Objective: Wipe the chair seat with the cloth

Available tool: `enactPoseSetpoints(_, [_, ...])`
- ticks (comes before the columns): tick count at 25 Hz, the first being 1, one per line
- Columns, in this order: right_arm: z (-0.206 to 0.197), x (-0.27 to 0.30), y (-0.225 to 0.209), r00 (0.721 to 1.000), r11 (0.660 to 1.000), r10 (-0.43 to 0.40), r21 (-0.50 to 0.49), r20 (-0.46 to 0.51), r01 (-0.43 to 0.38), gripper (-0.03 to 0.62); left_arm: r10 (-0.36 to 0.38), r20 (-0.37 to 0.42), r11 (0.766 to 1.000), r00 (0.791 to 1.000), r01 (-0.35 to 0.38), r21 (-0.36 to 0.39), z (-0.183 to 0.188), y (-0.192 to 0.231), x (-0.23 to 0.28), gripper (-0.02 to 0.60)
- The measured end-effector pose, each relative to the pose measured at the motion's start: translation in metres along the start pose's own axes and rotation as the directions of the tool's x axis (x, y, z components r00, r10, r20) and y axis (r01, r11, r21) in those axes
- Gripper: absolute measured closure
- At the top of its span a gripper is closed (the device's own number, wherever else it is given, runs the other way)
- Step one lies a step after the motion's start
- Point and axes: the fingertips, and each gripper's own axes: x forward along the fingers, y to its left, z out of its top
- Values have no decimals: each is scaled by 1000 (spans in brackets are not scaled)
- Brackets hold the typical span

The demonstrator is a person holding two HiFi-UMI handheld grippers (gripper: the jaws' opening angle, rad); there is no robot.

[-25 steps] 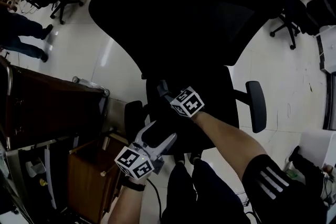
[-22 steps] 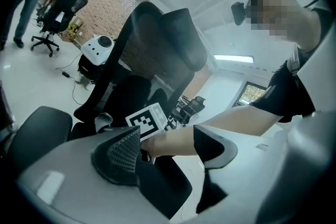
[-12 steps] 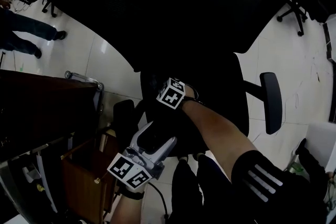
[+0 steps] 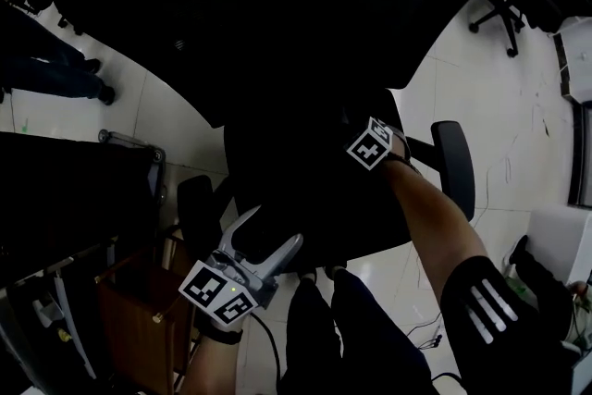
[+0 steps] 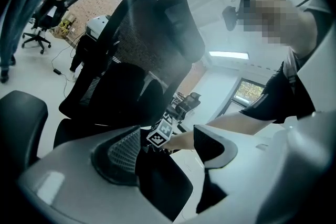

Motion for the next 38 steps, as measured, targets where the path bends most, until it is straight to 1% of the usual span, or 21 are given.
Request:
enactPoseSetpoints(3, [-29, -20, -39, 998, 996, -66, 59, -23, 67, 565, -5, -6, 1000, 1000, 5, 1, -2, -5, 2, 241])
enactPoseSetpoints(5, [-43, -32, -59, 992, 988, -115, 101, -57, 120, 565, -5, -8, 1000, 1000, 5, 0, -3, -7, 0, 241])
enactPoseSetpoints(7, [-44, -37, -63, 989, 980, -134, 141, -56, 141, 565, -2, -10, 1000, 1000, 2, -3, -5, -7, -5, 241])
enactPoseSetpoints(8, [-38, -37, -57, 992, 978, -124, 166, -34, 128, 565, -1, -11, 1000, 1000, 1, -4, -6, -6, -8, 241])
enactPoseSetpoints(9, [-26, -37, -44, 995, 977, -98, 189, 2, 95, 565, 1, -12, 1000, 1000, -1, -4, -8, -6, -11, 241])
enactPoseSetpoints(11, [8, -29, 3, 996, 982, -1, 190, 88, -16, 565, 10, -13, 1000, 1000, -10, -6, -10, -5, -17, 241])
enactPoseSetpoints(13, [44, -19, 67, 984, 983, 113, 130, 139, -131, 565, 23, -11, 1000, 1000, -24, -13, -12, -5, -24, 241])
enactPoseSetpoints(14, [61, -14, 100, 976, 981, 158, 85, 152, -173, 565, 29, -10, 999, 1000, -30, -17, -13, -5, -27, 241])
enactPoseSetpoints(16, [93, -7, 157, 957, 972, 230, 2, 175, -234, 565, 35, -11, 999, 999, -36, -20, -14, -5, -32, 241])
enactPoseSetpoints(19, [131, -5, 224, 917, 941, 337, -56, 212, -333, 565, 42, -10, 999, 999, -42, -20, -16, -1, -37, 241])
enactPoseSetpoints(21, [138, 1, 251, 907, 928, 371, -87, 200, -361, 565, 51, -8, 998, 999, -51, -20, -19, 3, -41, 241])
enactPoseSetpoints(23, [135, 6, 262, 907, 923, 383, -111, 178, -368, 565, 60, -2, 998, 998, -60, -25, -21, 7, -45, 241])
enactPoseSetpoints(26, [118, 8, 250, 911, 927, 374, -79, 174, -365, 565, 60, -3, 997, 998, -60, -37, -28, 8, -47, 241])
enactPoseSetpoints(28, [96, 7, 232, 925, 937, 347, -32, 157, -347, 565, 56, -10, 997, 998, -56, -44, -32, 6, -46, 241])
enactPoseSetpoints(30, [60, 4, 207, 945, 951, 305, 9, 115, -308, 565, 47, -13, 998, 999, -48, -49, -32, 4, -43, 241])
enactPoseSetpoints(33, [2, -9, 166, 969, 970, 239, 29, 53, -241, 565, 33, -17, 998, 999, -34, -50, -31, -3, -36, 241])
enactPoseSetpoints(36, [-55, -27, 125, 985, 985, 170, 38, -14, -170, 565, 11, -22, 999, 1000, -12, -44, -29, -13, -28, 241])
enactPoseSetpoints(38, [-82, -40, 99, 991, 990, 128, 59, -34, -126, 565, -2, -24, 999, 1000, 1, -41, -29, -19, -23, 241])
